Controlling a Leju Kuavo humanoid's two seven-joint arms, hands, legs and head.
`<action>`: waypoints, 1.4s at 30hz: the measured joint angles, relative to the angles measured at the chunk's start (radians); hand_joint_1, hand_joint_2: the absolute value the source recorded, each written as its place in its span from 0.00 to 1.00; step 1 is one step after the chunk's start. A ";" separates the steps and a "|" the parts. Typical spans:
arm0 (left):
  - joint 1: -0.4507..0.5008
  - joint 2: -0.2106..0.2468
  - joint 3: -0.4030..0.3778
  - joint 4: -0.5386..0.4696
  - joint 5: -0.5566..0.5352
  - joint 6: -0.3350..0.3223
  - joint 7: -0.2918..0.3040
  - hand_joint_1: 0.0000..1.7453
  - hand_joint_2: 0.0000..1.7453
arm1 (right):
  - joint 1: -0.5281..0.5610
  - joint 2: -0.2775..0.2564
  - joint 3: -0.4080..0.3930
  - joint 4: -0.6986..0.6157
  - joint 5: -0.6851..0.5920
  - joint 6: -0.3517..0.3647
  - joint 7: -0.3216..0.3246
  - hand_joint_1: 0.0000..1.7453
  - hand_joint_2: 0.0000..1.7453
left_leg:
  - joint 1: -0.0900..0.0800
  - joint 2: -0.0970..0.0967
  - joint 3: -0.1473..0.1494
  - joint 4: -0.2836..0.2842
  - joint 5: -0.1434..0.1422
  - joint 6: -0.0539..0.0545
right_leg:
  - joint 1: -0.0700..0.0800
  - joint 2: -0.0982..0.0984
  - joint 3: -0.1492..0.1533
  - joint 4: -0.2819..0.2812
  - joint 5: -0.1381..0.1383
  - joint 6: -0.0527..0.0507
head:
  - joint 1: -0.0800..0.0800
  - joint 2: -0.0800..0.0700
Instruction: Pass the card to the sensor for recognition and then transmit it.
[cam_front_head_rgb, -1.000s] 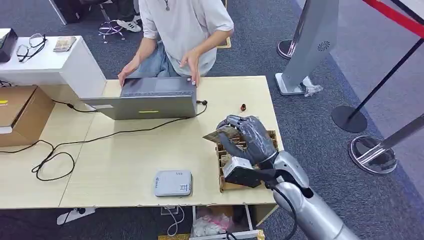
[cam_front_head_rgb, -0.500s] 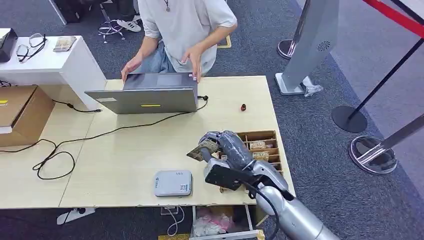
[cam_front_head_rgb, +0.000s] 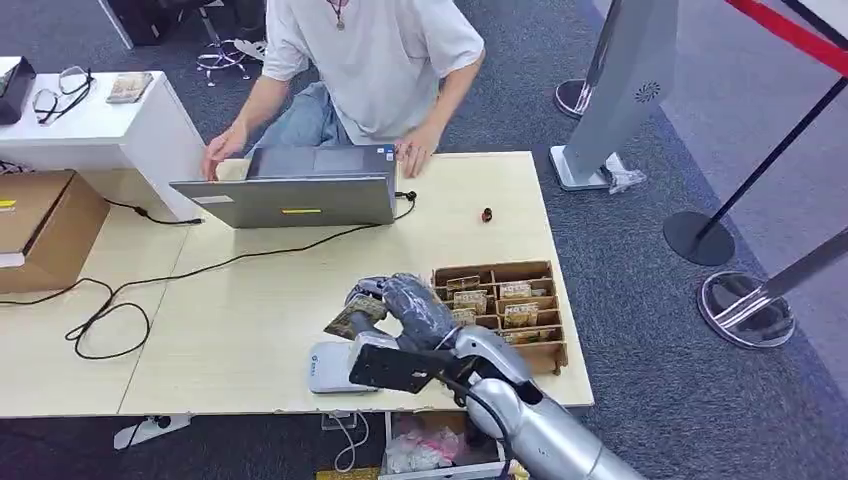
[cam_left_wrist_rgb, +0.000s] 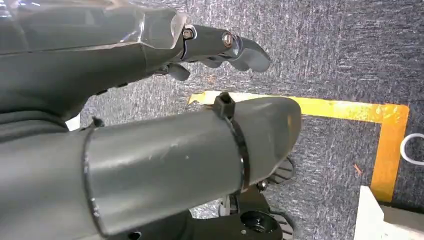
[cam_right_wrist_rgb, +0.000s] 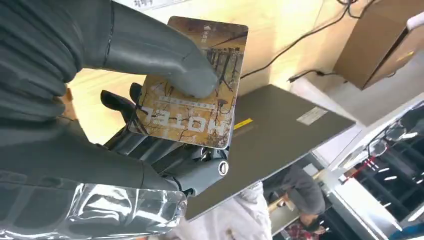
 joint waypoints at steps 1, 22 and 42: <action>0.000 0.000 0.000 0.000 0.000 0.000 0.000 0.00 0.00 | -0.003 0.005 0.006 0.004 0.001 0.000 0.005 1.00 1.00 | 0.000 0.000 0.000 0.000 0.000 0.000 | 0.000 0.000 0.000 0.000 0.000 0.000 | 0.000 0.000; -0.002 -0.007 0.000 0.000 0.016 0.020 0.005 0.00 0.00 | -0.099 0.163 0.038 0.231 -0.210 0.171 -0.032 1.00 1.00 | 0.001 0.000 0.000 0.000 0.000 0.000 | 0.001 0.000 0.000 0.000 0.000 0.000 | 0.000 0.000; -0.008 -0.011 0.001 0.000 -0.002 0.017 0.002 0.00 0.00 | -0.203 0.292 0.100 0.531 -0.201 0.108 -0.008 1.00 1.00 | 0.001 0.000 0.000 0.000 0.000 0.000 | 0.001 0.000 0.000 0.000 0.000 0.000 | 0.000 0.000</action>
